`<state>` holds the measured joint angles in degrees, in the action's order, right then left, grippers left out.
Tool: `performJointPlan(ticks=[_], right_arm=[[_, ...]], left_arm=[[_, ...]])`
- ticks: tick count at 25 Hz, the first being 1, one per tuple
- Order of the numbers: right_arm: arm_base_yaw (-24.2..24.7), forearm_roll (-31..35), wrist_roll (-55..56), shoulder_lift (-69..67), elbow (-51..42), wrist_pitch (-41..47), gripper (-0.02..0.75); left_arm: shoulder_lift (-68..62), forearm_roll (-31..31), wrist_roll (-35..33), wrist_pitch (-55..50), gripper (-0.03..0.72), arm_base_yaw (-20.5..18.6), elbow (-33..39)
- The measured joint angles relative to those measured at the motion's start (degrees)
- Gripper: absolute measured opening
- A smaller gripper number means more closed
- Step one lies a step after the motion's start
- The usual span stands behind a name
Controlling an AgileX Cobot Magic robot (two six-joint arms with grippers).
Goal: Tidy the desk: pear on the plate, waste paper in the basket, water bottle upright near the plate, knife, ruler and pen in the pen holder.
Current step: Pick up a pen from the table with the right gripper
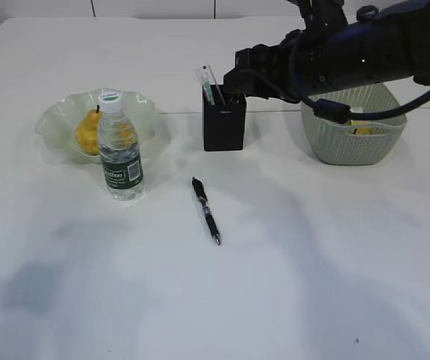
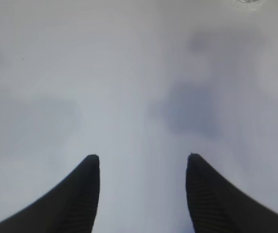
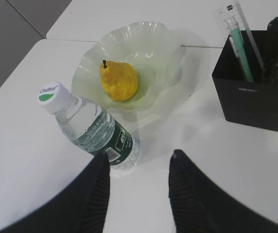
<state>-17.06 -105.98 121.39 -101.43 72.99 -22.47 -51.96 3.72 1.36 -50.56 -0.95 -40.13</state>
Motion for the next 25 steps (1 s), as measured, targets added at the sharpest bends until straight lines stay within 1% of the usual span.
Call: performJointPlan(ticks=[5,25], right_arm=[[0.0,0.0,2.6,0.0,0.0,0.0,0.303],[0.0,0.0,2.0,0.0,0.0,-0.5,0.303]], left_arm=[[0.0,0.0,0.0,0.1,0.400,0.0,0.0],[0.0,-0.1,0.0,0.1,0.391,0.0,0.0]])
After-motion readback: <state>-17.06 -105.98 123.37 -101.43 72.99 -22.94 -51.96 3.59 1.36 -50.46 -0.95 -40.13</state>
